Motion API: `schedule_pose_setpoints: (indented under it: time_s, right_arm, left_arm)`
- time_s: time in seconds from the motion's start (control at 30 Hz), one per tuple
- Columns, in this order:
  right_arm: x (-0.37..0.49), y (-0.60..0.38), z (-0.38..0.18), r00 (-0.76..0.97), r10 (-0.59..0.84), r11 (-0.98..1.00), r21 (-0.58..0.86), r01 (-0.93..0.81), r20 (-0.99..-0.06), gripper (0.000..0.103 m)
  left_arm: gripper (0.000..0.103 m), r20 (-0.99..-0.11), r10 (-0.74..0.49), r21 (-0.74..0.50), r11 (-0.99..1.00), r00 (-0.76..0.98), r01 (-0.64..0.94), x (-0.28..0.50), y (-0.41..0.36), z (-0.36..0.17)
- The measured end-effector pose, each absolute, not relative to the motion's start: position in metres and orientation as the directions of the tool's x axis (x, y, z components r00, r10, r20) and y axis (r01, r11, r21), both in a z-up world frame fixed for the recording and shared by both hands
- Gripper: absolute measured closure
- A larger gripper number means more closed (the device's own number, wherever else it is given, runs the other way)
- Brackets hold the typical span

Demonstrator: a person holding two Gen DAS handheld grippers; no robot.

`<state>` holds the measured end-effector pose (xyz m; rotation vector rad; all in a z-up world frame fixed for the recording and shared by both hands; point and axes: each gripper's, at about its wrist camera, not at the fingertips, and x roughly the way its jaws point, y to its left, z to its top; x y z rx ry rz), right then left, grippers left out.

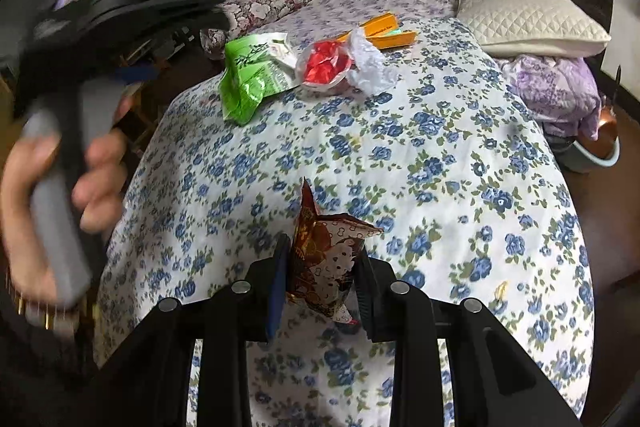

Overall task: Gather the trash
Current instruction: 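Grasp the brown snack wrapper with the right gripper while the left gripper grasps the green tea carton, then carry the wrapper and green carton to the wastebasket and release both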

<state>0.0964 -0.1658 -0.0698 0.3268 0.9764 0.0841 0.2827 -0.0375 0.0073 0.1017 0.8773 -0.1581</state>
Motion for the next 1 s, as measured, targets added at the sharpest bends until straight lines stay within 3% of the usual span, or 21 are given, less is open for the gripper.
schedule_pose_setpoints:
  time_s: [0.1,0.23,0.33,0.47,0.67,1.0]
  right_arm:
    - [0.098,-0.166,-0.070,0.559,0.231,0.947,0.315,0.058,-0.796,0.073]
    - [0.097,-0.165,-0.064,0.576,0.248,0.944,0.329,0.039,-0.779,0.073]
    - [0.095,-0.163,-0.059,0.586,0.254,0.942,0.334,0.030,-0.769,0.073]
    - [0.093,-0.166,-0.056,0.595,0.252,0.940,0.340,0.038,-0.763,0.073]
    - [0.093,-0.173,-0.056,0.604,0.237,0.938,0.340,0.060,-0.761,0.073]
    - [0.095,-0.174,-0.058,0.601,0.236,0.938,0.341,0.064,-0.764,0.073]
  left_arm:
    - [0.007,-0.804,-0.035,0.144,0.957,0.594,0.252,0.316,-0.061,-0.005]
    - [0.007,-0.886,-0.078,0.108,0.924,0.458,0.368,0.332,-0.070,-0.038]
    - [0.006,-0.881,-0.107,0.096,0.914,0.461,0.395,0.315,-0.067,-0.051]
    - [0.019,-0.855,-0.096,0.126,0.914,0.509,0.385,0.279,-0.062,-0.060]
    - [0.026,-0.828,-0.170,0.020,0.943,0.534,0.331,0.231,-0.037,-0.049]
    - [0.035,-0.812,-0.167,-0.039,0.971,0.559,0.234,0.192,-0.002,-0.041]
